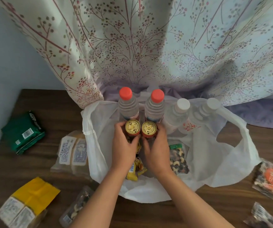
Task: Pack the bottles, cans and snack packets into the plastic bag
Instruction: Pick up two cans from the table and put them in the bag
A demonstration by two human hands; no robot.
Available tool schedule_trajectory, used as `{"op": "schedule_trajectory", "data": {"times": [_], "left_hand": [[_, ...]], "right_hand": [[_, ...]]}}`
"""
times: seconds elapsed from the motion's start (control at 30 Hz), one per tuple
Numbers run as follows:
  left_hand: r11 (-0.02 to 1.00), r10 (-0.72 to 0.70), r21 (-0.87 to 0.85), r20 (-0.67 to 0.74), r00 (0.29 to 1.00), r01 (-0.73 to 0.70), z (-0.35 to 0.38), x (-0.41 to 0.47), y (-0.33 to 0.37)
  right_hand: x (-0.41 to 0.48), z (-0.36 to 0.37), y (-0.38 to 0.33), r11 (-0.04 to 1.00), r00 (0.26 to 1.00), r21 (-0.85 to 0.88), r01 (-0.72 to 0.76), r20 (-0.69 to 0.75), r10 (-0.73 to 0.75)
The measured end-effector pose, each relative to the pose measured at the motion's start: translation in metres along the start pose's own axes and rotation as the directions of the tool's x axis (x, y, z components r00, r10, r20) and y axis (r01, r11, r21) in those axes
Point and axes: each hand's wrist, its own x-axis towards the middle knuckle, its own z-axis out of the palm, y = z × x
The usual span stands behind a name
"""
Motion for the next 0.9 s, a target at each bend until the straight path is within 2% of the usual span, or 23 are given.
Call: {"op": "schedule_trajectory", "data": {"times": [0.3, 0.53, 0.7, 0.9], "left_hand": [[0.999, 0.01, 0.048, -0.01, 1.0, -0.01, 0.01, 0.003, -0.007], [0.999, -0.034, 0.04, 0.006, 0.999, 0.034, 0.013, 0.002, -0.006], [0.994, -0.054, 0.099, 0.028, 0.998, 0.051, 0.013, 0.003, -0.005], [0.996, -0.045, 0.077, 0.02, 0.999, 0.043, 0.01, -0.001, -0.009]], "right_hand": [[0.002, 0.005, 0.015, 0.999, 0.999, 0.009, -0.04, -0.015, 0.04], [0.0, 0.006, 0.015, 1.0, 0.999, 0.004, -0.026, -0.026, 0.026], [0.0, 0.007, 0.015, 0.999, 0.998, 0.002, -0.038, -0.043, 0.038], [0.001, 0.009, 0.016, 0.998, 0.998, 0.01, -0.063, -0.029, 0.063]]}}
